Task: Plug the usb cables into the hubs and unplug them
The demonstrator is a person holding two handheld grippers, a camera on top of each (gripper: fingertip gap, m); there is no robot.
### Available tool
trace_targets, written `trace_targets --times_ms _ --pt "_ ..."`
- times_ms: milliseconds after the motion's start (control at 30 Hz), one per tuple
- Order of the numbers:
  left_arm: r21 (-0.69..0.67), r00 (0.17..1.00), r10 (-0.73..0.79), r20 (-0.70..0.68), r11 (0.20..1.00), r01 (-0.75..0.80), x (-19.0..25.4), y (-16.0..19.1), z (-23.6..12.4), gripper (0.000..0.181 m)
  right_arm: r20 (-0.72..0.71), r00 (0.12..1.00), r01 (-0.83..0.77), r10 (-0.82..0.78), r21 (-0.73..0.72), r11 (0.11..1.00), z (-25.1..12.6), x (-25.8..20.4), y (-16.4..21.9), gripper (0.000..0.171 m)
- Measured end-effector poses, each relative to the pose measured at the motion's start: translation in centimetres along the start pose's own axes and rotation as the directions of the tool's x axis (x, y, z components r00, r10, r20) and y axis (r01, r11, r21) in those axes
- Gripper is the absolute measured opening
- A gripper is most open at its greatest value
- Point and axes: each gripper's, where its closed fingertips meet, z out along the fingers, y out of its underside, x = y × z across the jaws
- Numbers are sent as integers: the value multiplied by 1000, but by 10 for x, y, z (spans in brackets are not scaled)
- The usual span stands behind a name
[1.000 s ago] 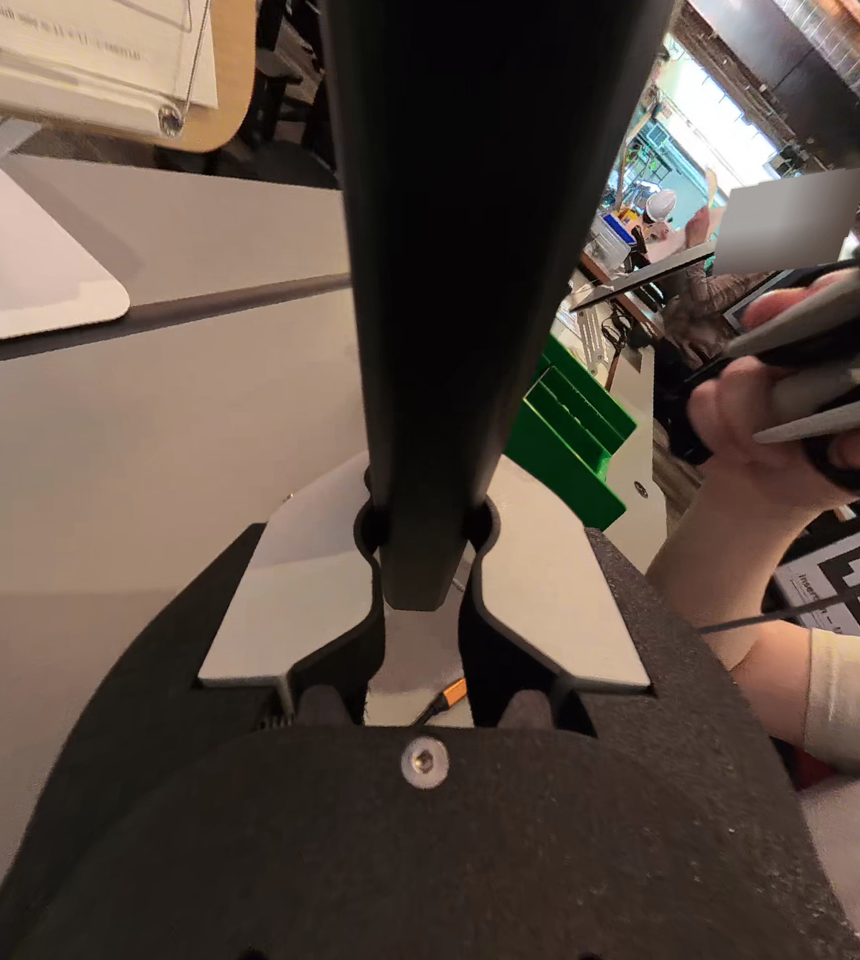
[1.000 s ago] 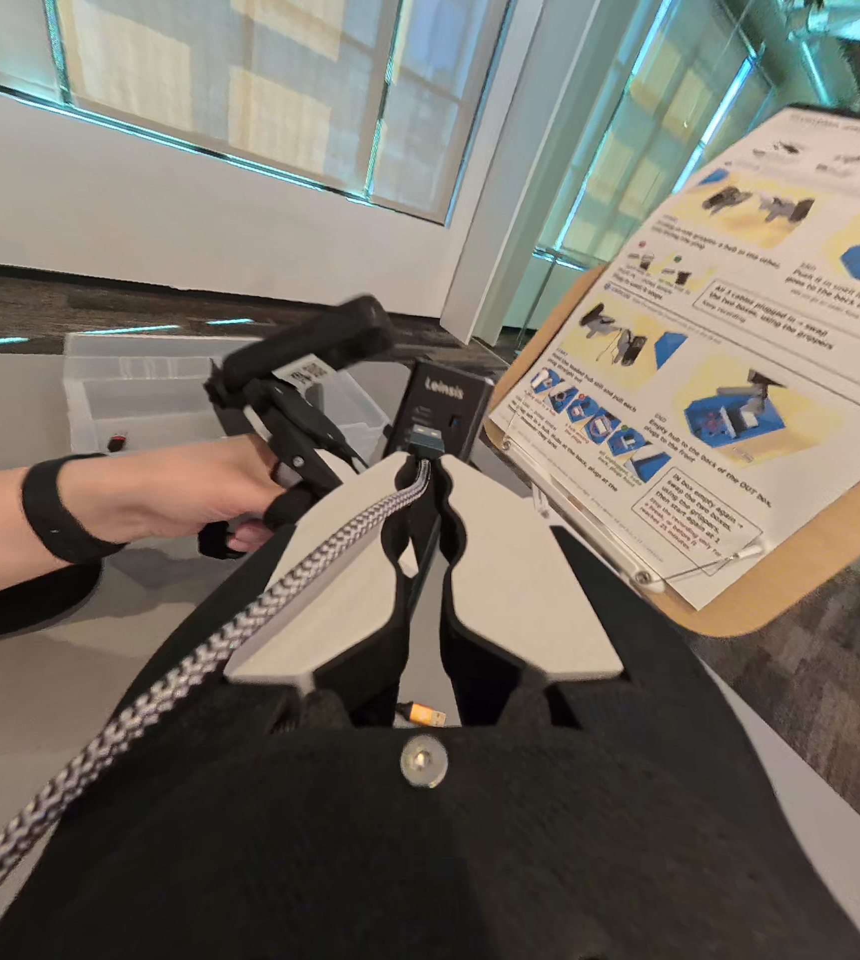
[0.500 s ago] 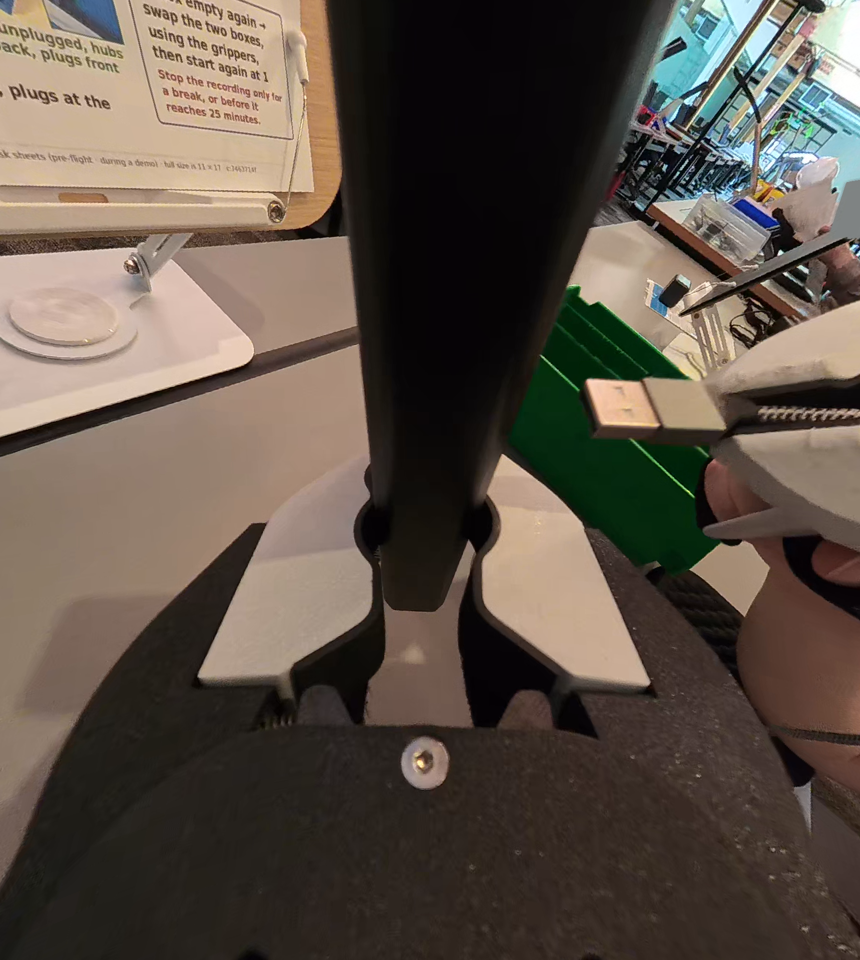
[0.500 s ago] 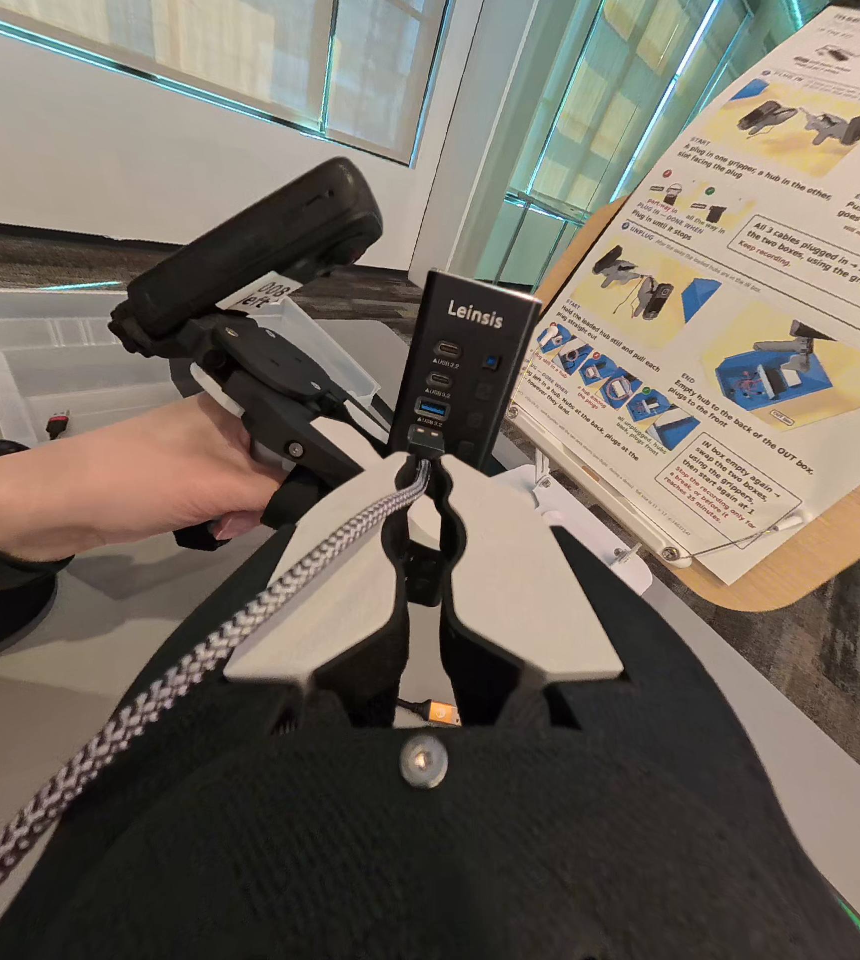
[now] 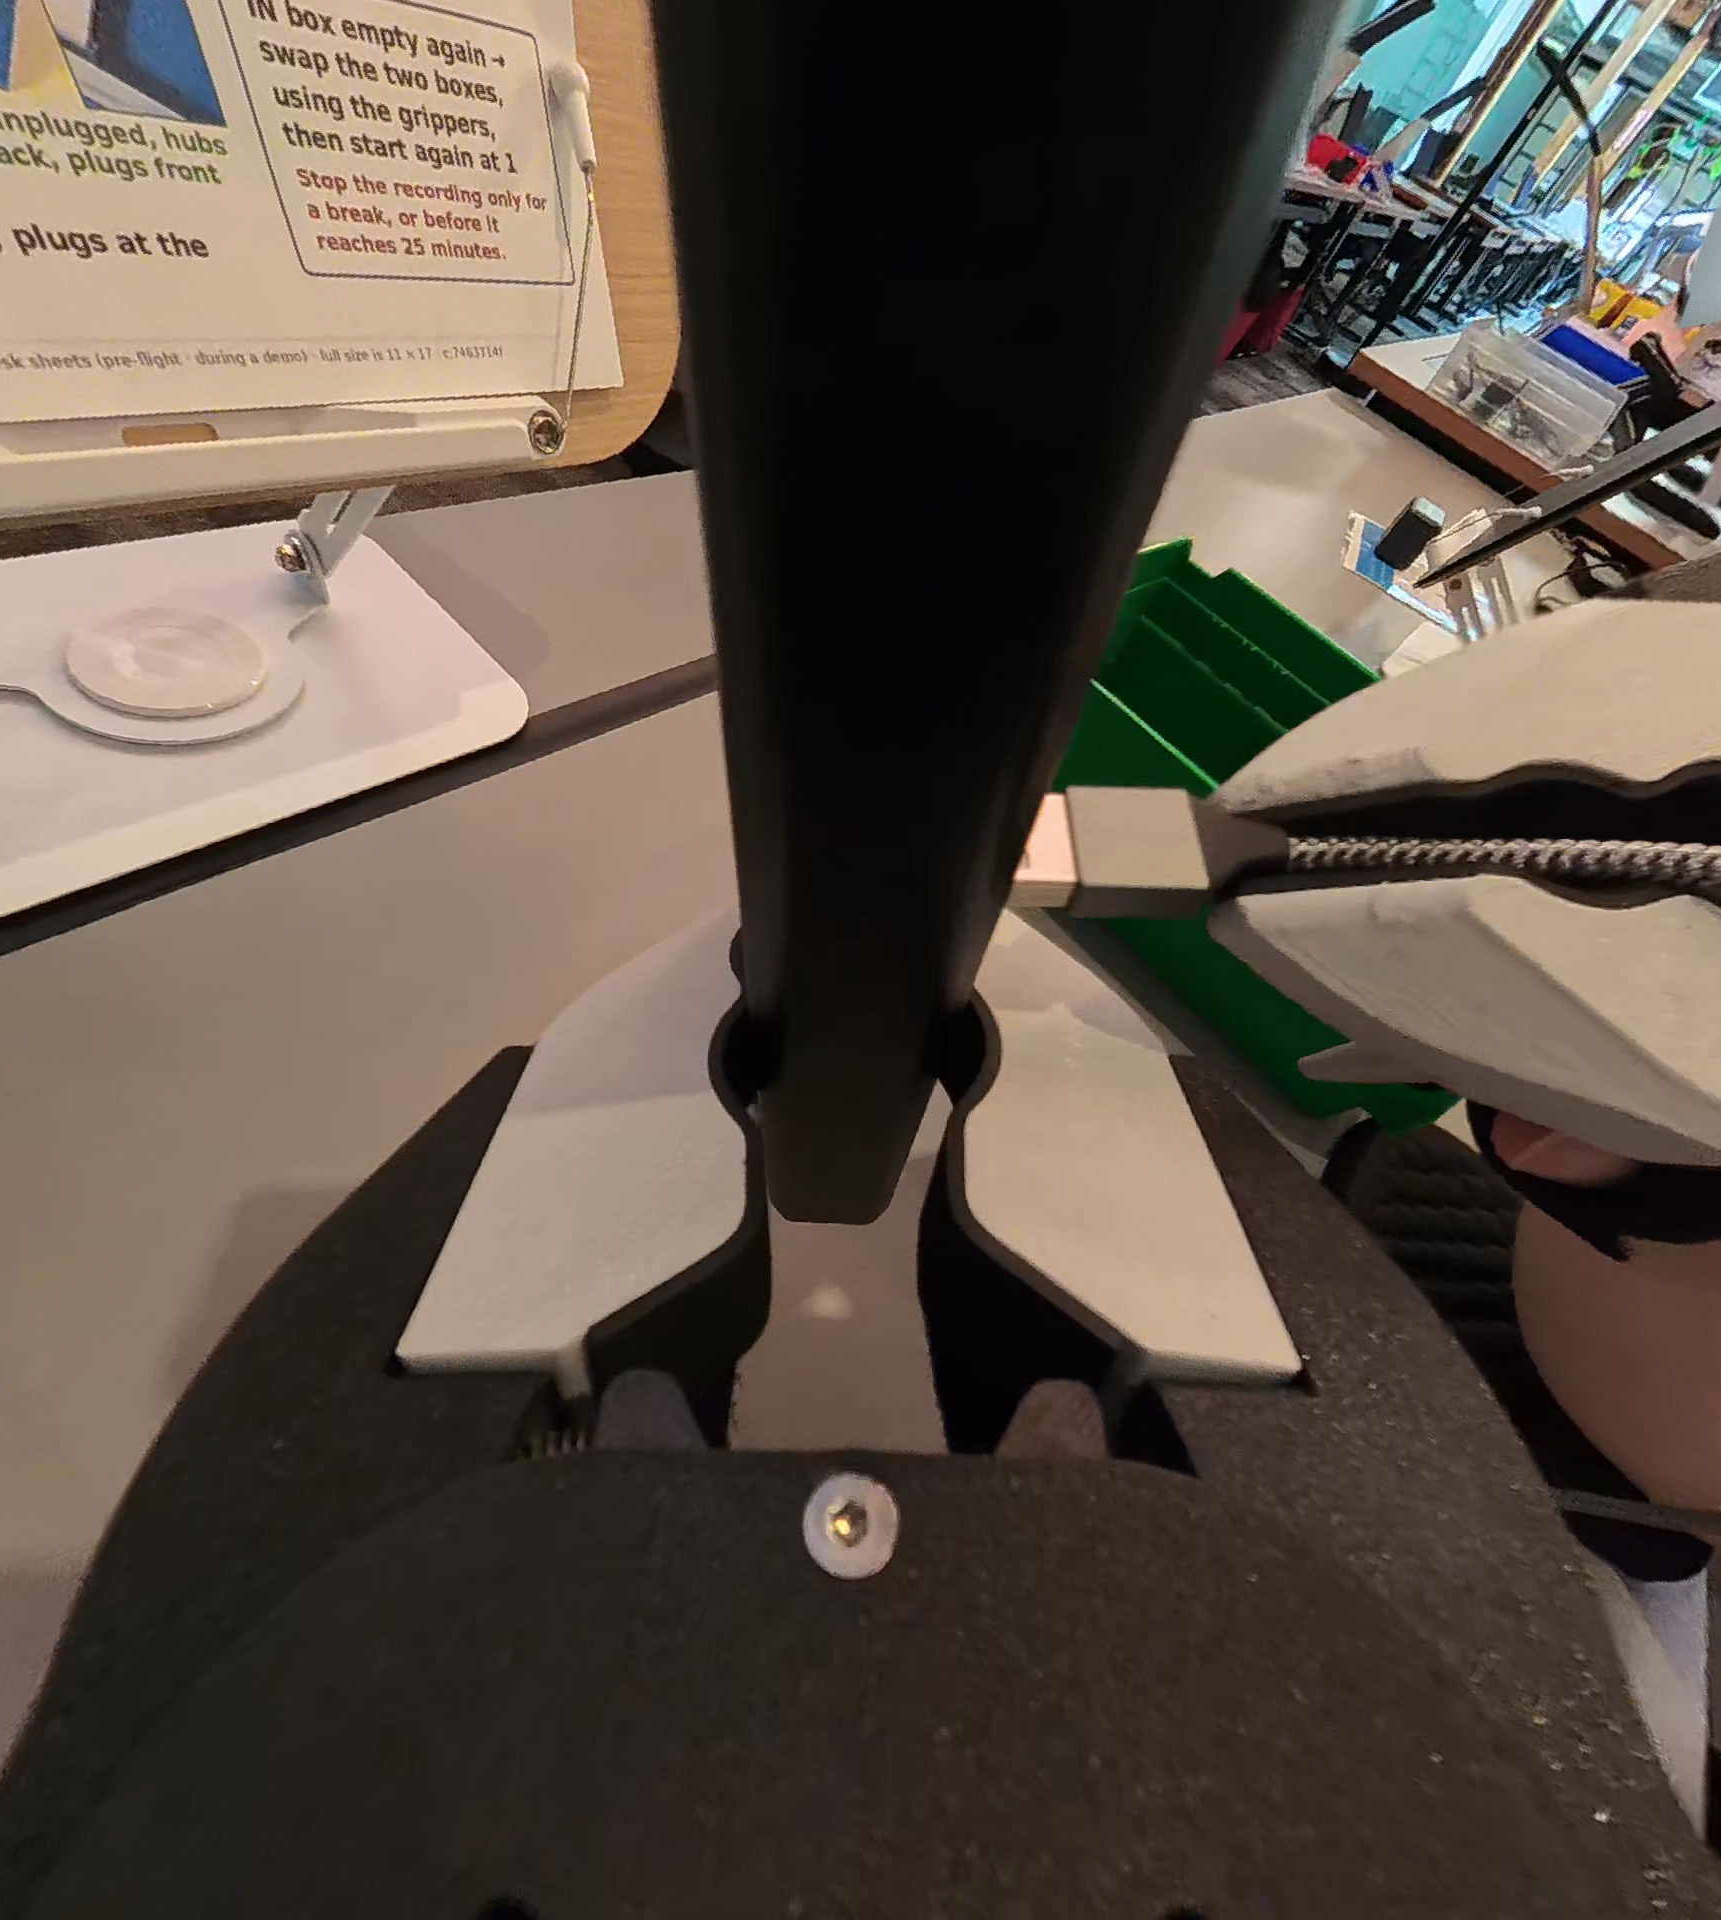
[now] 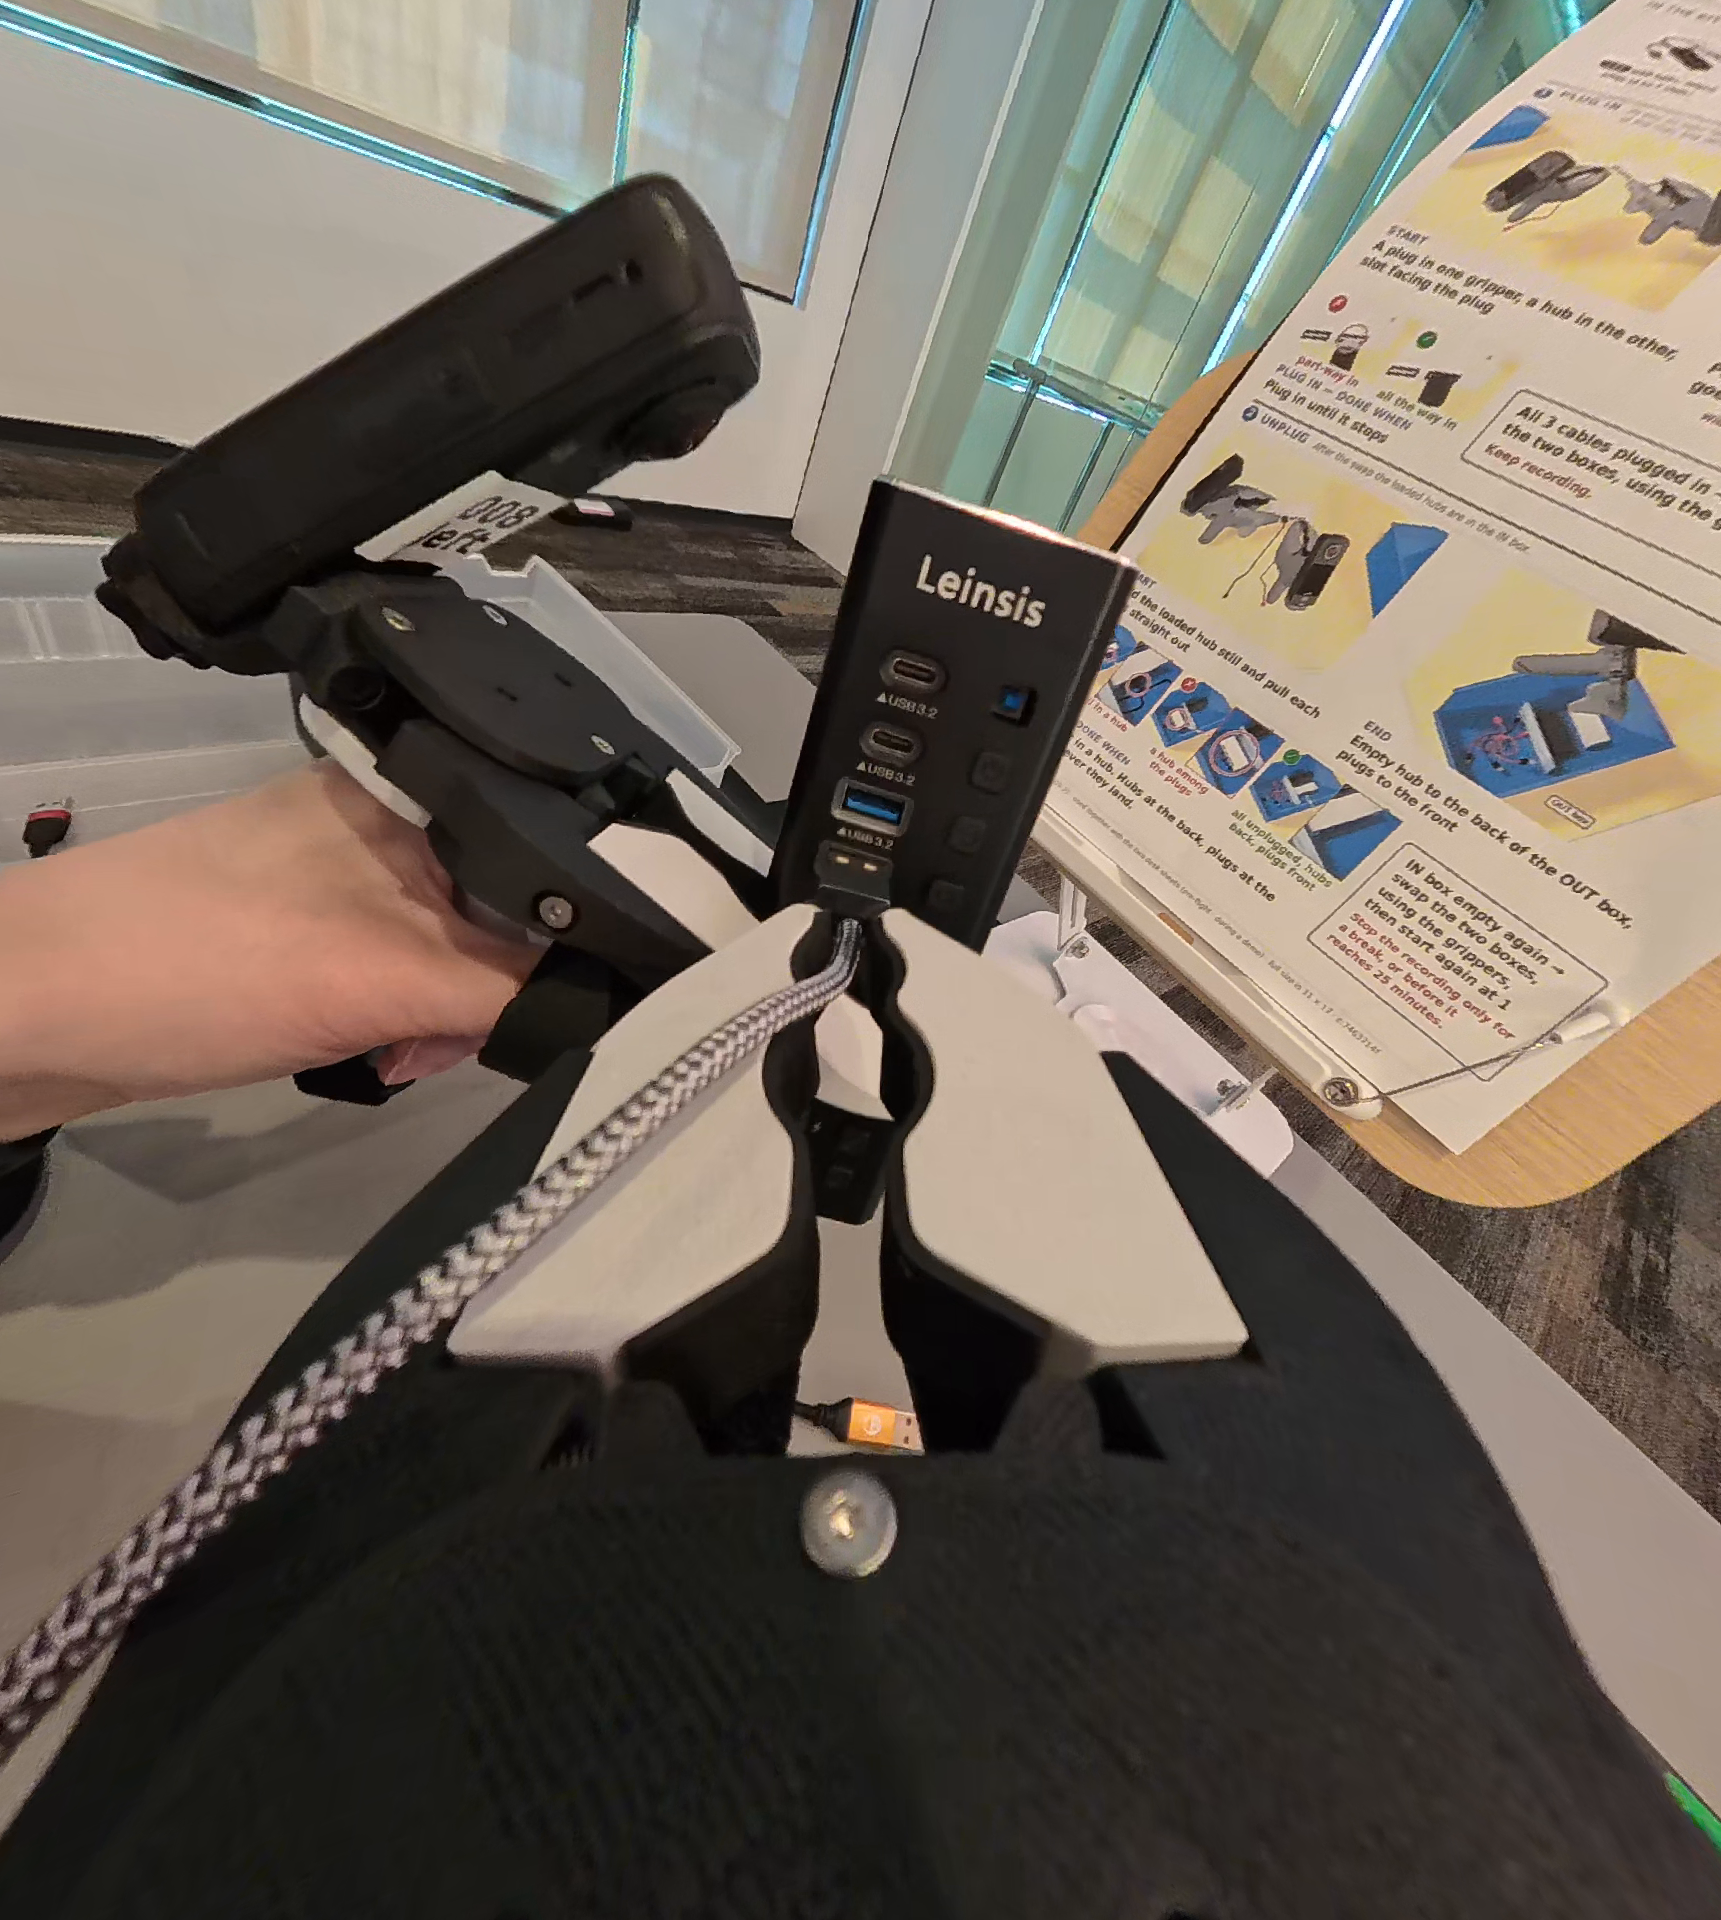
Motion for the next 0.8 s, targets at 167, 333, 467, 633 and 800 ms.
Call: trace_targets --times_ms 167,333,467,633,800 --pt "-2 996 58 66 998 -58 -3 -1 -1 30 -15 1000 3 -3 6 1000 0 1 -1 7" --pt "10 983 134 125 991 -136 -4 -7 -6 30 -1 1000 -23 23 32 999 -3 1 -5 7" --pt "32 989 118 88 992 -121 2 -10 -7 30 9 1000 -28 27 43 999 -4 1 -7 7" --pt "13 967 210 142 977 -214 0 -13 -10 31 5 1000 -14 13 52 999 -5 0 -8 7" --pt "13 954 251 162 966 -257 1 -15 -12 31 -2 1000 -2 2 74 997 -6 0 -11 6"
